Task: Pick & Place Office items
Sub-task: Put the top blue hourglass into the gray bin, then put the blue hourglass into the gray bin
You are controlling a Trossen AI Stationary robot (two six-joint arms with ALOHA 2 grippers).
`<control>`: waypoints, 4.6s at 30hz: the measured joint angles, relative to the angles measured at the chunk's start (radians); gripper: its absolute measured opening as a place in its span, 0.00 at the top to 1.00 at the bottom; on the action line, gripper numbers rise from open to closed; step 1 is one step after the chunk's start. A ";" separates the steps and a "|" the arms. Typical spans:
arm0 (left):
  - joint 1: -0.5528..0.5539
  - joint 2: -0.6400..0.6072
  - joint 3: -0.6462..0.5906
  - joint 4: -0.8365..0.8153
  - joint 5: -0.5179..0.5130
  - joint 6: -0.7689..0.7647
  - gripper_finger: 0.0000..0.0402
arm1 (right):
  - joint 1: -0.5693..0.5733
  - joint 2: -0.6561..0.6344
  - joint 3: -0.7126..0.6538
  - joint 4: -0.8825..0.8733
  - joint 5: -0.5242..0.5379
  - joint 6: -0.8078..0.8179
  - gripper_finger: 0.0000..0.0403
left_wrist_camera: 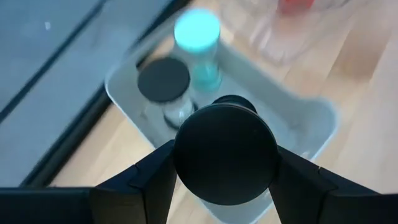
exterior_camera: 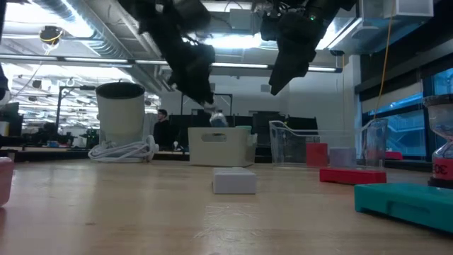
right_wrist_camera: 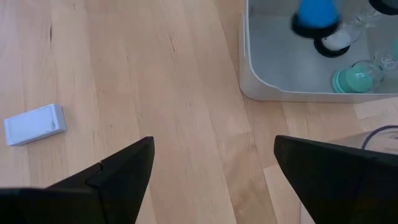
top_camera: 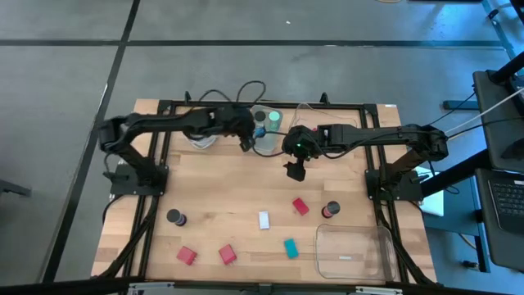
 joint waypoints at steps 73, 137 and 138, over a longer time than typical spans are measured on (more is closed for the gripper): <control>0.029 0.186 0.148 -0.166 -0.029 0.254 0.31 | 0.000 0.000 0.000 -0.017 0.003 -0.030 0.17; -1.062 -0.294 -0.121 -0.904 0.220 -1.542 0.31 | 0.000 0.000 0.000 0.001 0.003 0.110 0.17; -1.075 -0.294 -0.121 -0.900 0.212 -1.562 0.31 | 0.000 0.000 0.000 0.001 0.003 0.110 0.17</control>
